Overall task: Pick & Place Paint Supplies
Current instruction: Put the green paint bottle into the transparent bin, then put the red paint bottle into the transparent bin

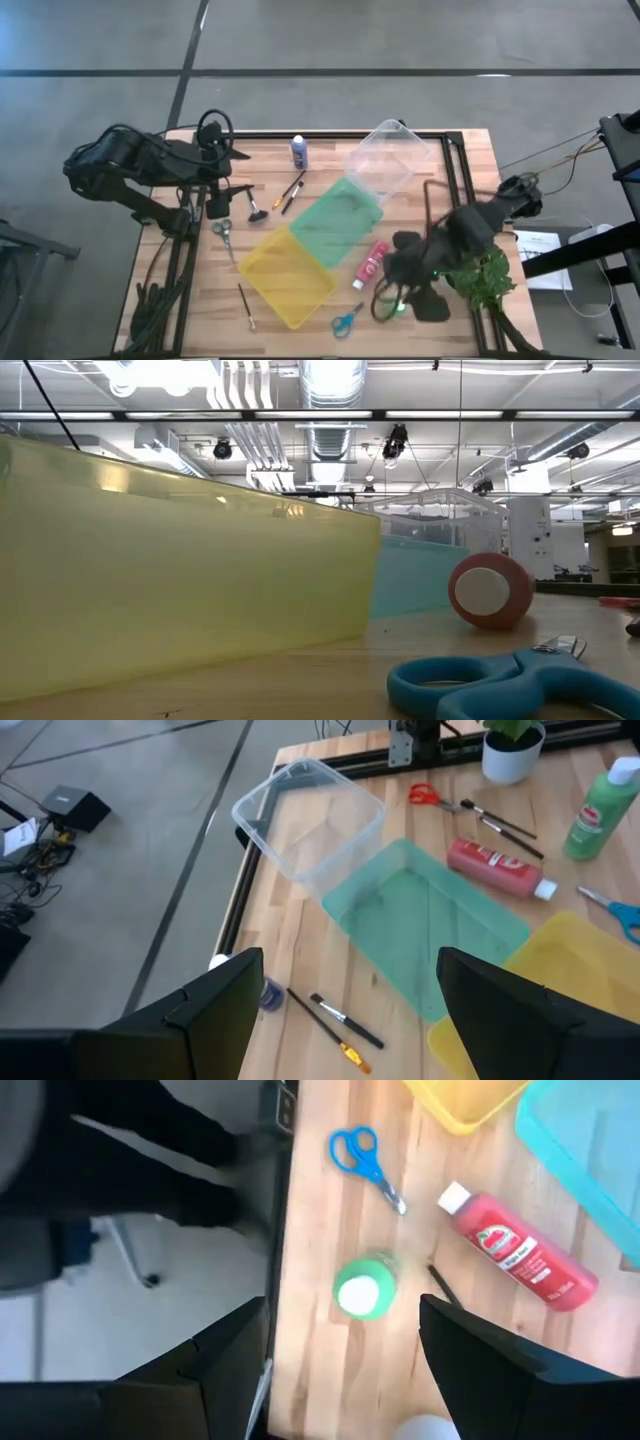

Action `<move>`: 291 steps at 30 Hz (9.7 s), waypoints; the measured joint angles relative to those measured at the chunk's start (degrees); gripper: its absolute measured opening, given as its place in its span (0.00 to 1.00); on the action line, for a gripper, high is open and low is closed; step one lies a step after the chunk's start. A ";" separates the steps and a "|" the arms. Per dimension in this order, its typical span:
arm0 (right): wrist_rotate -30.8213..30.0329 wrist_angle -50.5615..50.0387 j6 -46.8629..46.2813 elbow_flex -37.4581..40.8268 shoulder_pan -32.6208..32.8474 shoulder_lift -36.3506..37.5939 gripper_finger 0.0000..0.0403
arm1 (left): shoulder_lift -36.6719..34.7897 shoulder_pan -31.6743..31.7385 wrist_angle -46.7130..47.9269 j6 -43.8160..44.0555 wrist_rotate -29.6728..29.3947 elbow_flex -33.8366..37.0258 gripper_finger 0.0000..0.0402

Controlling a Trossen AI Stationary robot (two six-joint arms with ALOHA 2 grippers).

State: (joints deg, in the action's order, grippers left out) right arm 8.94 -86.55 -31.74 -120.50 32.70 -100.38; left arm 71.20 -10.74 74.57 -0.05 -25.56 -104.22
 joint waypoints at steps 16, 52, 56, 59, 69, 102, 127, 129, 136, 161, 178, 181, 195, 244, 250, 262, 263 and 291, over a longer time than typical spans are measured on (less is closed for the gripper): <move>-13.66 -1.88 -11.63 -0.89 11.10 -11.88 0.62 | 0.04 -0.04 1.79 -1.49 0.07 0.00 0.77; -18.00 15.10 -21.99 26.82 12.43 0.90 0.62 | 0.15 -0.09 0.38 0.25 0.74 6.70 0.77; -17.91 19.11 -21.96 28.85 12.10 0.92 0.62 | 0.15 -0.09 -1.00 0.15 0.74 7.17 0.77; -17.95 19.46 -22.71 29.91 12.03 0.92 0.62 | 0.08 -0.09 -1.93 -0.06 0.73 7.17 0.77; -17.91 19.54 -23.98 31.89 11.54 0.92 0.62 | -1.00 -0.04 -1.95 -0.42 0.72 7.10 0.77; -14.39 14.18 -26.35 26.11 7.41 2.71 0.28 | -2.49 -0.04 -1.03 -0.17 0.72 7.06 0.77; -9.23 -3.53 16.31 4.12 -60.96 10.02 0.28 | -2.47 0.04 -4.61 -2.78 -0.62 7.06 0.77; -7.45 -3.49 18.76 5.62 -65.72 10.08 0.28 | -2.47 0.07 -4.97 -2.81 -0.61 7.06 0.77; -6.18 -3.53 27.96 13.45 -71.53 8.06 0.28 | -2.40 0.23 -6.01 -2.53 -1.07 7.06 0.77; -10.17 16.64 31.91 31.72 -73.78 4.64 0.28 | -2.38 0.46 -5.97 2.03 -1.90 7.06 0.77; -8.51 20.67 30.78 34.76 -74.15 4.71 0.28 | -2.38 0.48 -5.50 2.07 -1.88 7.06 0.77; -8.48 22.09 30.67 36.43 -74.15 4.71 0.28 | -2.38 0.48 -5.51 2.07 -1.89 7.06 0.77; -9.07 23.59 31.32 37.38 -74.11 4.81 0.33 | -2.38 0.48 -5.49 2.95 -1.89 7.06 0.77; -4.61 17.95 5.94 37.43 -16.84 24.70 0.73 | -2.38 0.48 -5.31 2.83 -2.36 7.06 0.77; -5.43 28.01 18.29 37.45 -10.21 18.72 0.73 | -2.38 0.48 -5.32 2.03 -2.36 7.06 0.77; -7.60 31.84 36.98 37.47 -8.93 4.26 0.73 | -2.36 0.48 -5.33 1.54 -1.90 7.06 0.77; -7.58 31.96 37.11 37.47 -8.92 3.21 0.73 | -2.38 0.46 -5.31 1.54 -1.90 7.06 0.77; -13.06 45.27 48.01 39.05 -4.84 -12.94 0.72 | -2.36 0.46 -0.95 0.91 -1.82 7.17 0.77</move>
State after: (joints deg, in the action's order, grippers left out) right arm -4.12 -41.28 16.26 -81.45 27.86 -113.32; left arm 68.84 -10.28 73.61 0.86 -27.39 -97.06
